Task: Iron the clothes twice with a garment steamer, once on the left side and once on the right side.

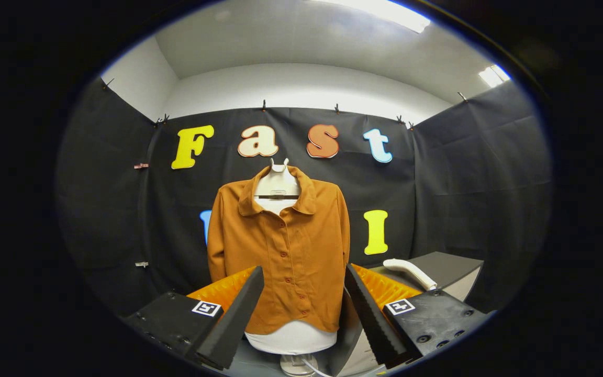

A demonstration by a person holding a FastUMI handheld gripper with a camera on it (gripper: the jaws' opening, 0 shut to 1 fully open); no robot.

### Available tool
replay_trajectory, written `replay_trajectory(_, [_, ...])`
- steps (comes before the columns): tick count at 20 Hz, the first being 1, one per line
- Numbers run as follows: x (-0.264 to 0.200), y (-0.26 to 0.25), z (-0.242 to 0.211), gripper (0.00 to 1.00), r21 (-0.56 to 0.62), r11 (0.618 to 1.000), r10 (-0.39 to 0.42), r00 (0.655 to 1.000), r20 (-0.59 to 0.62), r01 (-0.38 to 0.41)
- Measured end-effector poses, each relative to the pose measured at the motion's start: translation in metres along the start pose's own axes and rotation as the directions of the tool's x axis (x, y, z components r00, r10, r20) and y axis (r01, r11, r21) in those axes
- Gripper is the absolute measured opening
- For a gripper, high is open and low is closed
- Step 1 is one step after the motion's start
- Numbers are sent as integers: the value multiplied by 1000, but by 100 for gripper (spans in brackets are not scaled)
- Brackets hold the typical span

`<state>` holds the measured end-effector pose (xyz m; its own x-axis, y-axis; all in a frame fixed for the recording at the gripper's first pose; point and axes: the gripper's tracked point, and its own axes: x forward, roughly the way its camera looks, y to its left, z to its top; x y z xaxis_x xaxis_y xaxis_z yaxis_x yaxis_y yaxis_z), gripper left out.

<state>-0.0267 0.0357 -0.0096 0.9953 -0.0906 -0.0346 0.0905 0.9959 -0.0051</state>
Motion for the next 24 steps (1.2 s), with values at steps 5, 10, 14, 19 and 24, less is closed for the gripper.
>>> replay_trajectory(5, [1, 10, -9, 98, -5, 1000, -25, 1000, -11, 25])
replay_trajectory(10, [13, -2, -18, 98, 1, 999, -53, 998, -34, 53])
replay_trajectory(14, [38, -20, -24, 98, 1, 999, -45, 998, -45, 45])
replay_trajectory(19, [86, -69, -22, 98, -20, 998, -56, 998, -22, 56])
replay_trajectory(24, [134, -138, -30, 98, -3, 997, -84, 995, -52, 83])
